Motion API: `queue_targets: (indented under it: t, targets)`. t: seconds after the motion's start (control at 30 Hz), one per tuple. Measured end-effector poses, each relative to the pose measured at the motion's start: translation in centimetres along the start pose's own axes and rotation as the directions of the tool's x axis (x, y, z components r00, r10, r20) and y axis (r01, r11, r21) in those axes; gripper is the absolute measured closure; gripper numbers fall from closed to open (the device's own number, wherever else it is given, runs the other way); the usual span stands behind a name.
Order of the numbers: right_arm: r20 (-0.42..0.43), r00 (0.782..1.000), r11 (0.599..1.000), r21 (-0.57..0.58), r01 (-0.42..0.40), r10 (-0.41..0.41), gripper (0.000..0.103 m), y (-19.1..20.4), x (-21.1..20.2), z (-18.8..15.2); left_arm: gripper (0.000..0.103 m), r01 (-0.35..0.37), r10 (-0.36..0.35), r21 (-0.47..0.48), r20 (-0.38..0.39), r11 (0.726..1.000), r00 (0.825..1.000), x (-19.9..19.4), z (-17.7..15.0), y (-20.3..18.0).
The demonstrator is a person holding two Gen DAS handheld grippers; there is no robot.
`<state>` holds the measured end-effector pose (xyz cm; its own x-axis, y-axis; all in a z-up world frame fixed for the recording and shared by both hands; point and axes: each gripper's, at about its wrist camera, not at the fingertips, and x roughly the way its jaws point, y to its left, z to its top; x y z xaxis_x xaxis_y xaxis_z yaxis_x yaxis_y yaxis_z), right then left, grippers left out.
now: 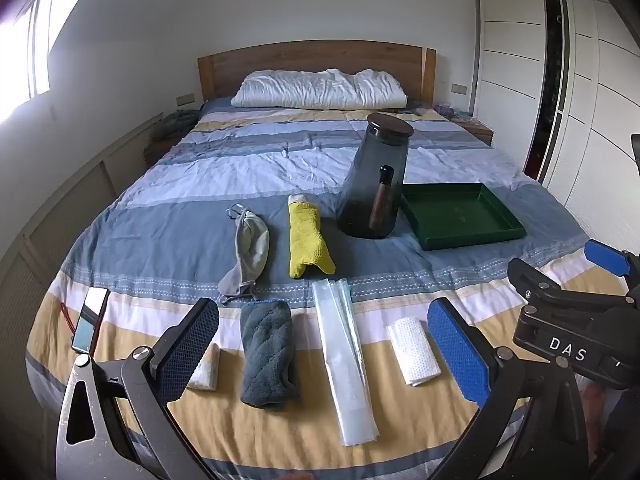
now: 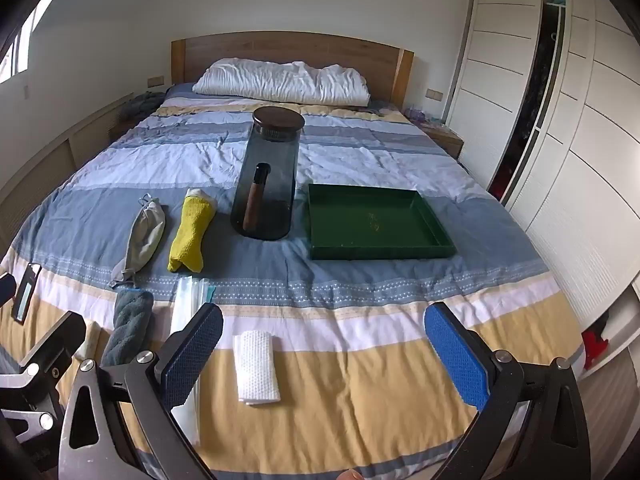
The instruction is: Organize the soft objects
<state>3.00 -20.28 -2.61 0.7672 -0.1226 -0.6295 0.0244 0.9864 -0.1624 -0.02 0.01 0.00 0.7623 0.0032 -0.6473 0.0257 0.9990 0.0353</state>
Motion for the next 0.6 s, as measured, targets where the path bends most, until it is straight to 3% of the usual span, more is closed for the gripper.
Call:
queue_targets:
  t: [0.6]
  targets:
    - [-0.007,1.000,1.000,0.004,-0.002,0.002,0.000,0.14,0.14,0.02,0.001,0.004,-0.004,-0.007,-0.008,1.000,1.000,0.28,-0.39,0.23]
